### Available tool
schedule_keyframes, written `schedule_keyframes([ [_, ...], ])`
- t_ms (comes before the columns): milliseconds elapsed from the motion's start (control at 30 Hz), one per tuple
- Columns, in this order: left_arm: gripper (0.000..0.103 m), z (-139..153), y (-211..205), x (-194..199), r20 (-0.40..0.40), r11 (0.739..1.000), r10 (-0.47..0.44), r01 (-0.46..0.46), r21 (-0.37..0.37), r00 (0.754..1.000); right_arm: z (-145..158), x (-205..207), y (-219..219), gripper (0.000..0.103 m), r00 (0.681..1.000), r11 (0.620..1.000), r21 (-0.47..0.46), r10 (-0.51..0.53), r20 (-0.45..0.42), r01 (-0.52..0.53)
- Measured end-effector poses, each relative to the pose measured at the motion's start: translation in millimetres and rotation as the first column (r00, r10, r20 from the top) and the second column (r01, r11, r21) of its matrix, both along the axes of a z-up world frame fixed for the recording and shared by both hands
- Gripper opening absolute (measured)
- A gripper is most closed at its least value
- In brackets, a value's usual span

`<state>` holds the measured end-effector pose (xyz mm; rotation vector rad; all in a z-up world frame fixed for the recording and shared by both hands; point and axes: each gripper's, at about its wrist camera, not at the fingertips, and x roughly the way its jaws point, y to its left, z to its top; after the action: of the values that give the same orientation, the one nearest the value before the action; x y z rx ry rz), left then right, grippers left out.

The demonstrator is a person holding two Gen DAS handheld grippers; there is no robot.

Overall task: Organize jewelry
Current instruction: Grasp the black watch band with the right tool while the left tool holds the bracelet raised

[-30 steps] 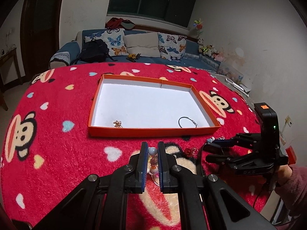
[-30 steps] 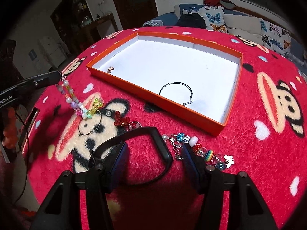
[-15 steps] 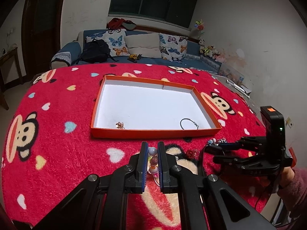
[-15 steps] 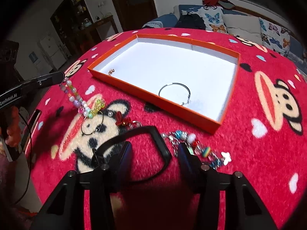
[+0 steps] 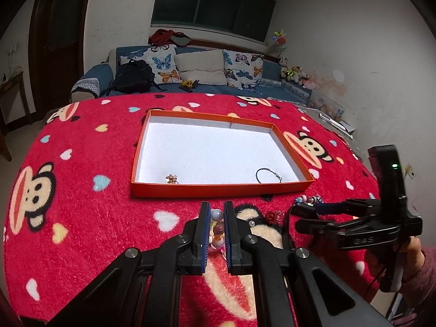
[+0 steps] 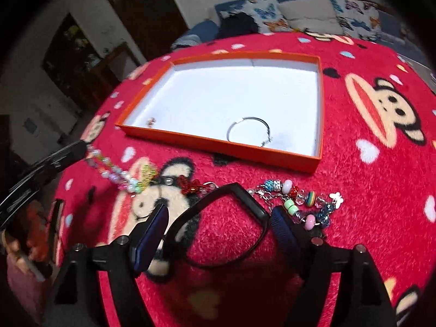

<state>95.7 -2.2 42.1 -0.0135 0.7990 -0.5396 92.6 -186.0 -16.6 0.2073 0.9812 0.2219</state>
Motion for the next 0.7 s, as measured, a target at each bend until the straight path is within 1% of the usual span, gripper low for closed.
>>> schedule_keyframes([
  [233,0.009,1.0,2.0,1.4,0.007,0.999,-0.031,0.032,-0.018,0.999,-13.2,10.9,1.6,0.085,0.99,0.992,-0.014,-0.129,-0.064,0.128],
  [433,0.009,4.7,4.3,-0.3,0.019,0.999,-0.043,0.043,-0.022,0.999,-14.9,8.4,9.4,0.085,0.99,0.989,-0.072,-0.135,-0.044,0.132],
  [500,0.009,6.0,4.7,-1.8,0.021,0.999,-0.044,0.044,-0.025,0.999,-14.7,8.1,12.6,0.085,0.992,0.989,-0.09,-0.121,-0.033,0.117],
  [533,0.009,6.8,4.9,-2.6,0.023,0.999,-0.044,0.044,-0.024,0.999,-14.3,8.1,12.8,0.084,0.993,0.989,-0.093,-0.115,-0.034,0.111],
  [600,0.009,8.6,5.7,-4.2,0.026,0.999,-0.043,0.044,-0.024,0.999,-13.1,5.7,8.0,0.078,0.994,0.992,-0.082,-0.098,-0.045,0.094],
  [667,0.009,10.6,5.7,-5.5,0.028,0.999,-0.042,0.042,-0.023,0.999,-12.1,2.9,2.0,0.069,0.995,0.995,-0.065,-0.084,-0.057,0.081],
  [700,0.009,11.6,5.6,-5.9,0.031,0.999,-0.041,0.041,-0.022,0.999,-11.3,2.6,2.1,0.068,0.995,0.995,-0.064,-0.081,-0.059,0.077],
])
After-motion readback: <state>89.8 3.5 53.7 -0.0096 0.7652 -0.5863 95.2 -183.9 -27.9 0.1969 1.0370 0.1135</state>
